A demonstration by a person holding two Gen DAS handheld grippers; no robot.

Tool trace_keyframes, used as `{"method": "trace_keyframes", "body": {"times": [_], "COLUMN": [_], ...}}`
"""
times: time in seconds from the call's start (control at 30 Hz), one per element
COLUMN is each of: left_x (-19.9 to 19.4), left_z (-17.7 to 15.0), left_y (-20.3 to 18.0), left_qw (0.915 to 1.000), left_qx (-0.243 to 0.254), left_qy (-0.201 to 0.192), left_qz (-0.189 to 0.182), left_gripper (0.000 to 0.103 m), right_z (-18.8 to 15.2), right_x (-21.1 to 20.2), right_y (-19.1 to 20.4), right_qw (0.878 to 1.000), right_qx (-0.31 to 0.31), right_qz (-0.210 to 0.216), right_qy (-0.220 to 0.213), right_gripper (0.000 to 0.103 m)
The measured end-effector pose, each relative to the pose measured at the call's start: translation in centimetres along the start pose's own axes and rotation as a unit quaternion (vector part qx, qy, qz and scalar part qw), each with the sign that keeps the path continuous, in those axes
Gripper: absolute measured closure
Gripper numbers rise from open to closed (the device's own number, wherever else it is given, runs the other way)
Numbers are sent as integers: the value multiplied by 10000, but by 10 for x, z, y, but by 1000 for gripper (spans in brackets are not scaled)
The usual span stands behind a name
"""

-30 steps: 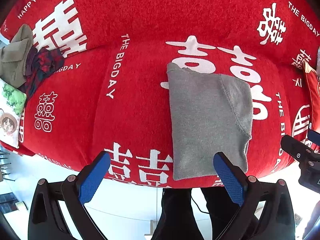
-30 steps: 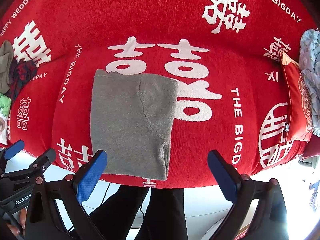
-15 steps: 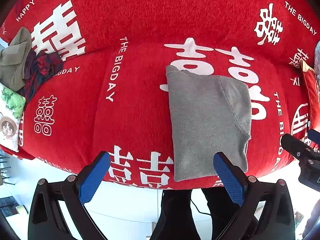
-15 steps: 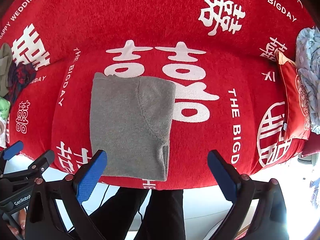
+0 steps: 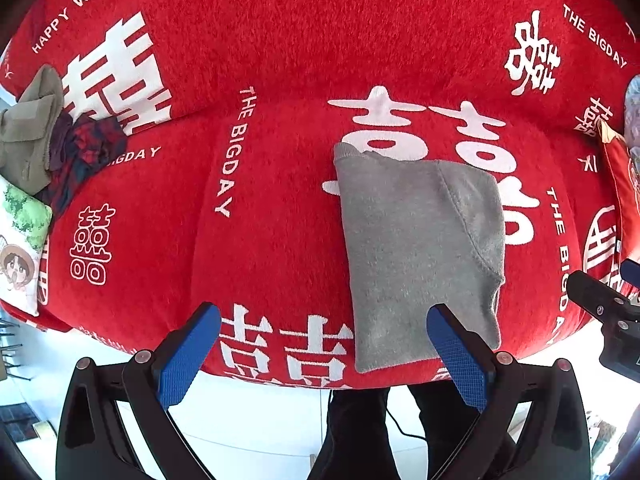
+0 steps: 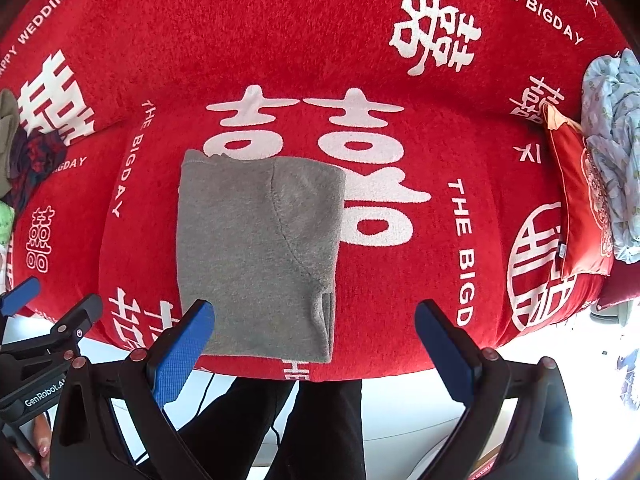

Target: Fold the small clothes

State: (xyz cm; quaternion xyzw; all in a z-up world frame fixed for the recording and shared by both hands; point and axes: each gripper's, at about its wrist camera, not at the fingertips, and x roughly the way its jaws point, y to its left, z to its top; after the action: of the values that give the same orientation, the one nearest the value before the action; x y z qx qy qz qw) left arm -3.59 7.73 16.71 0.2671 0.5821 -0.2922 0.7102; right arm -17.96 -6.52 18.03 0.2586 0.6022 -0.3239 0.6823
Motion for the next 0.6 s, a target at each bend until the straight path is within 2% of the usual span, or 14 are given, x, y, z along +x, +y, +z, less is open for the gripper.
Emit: {"method": "trace_keyframes", "body": {"times": [0.5,0.6], "left_x": [6,3], "left_z": [-2,-2], "left_y": [9,8], "left_qw": [9999,9998], "left_qx": [-151,-160], "left_qy": [0,-119], "left_qz": [-10,-1], "left_gripper": [0,0], "right_z": [-5,-4], "right_x": [6,8], "right_y": [11,12], "right_qw": [10000,10000], "right_qx": [-13,-33], "right_qz": [21,62], "right_qy": [42,58], "right_gripper": [2,2]}}
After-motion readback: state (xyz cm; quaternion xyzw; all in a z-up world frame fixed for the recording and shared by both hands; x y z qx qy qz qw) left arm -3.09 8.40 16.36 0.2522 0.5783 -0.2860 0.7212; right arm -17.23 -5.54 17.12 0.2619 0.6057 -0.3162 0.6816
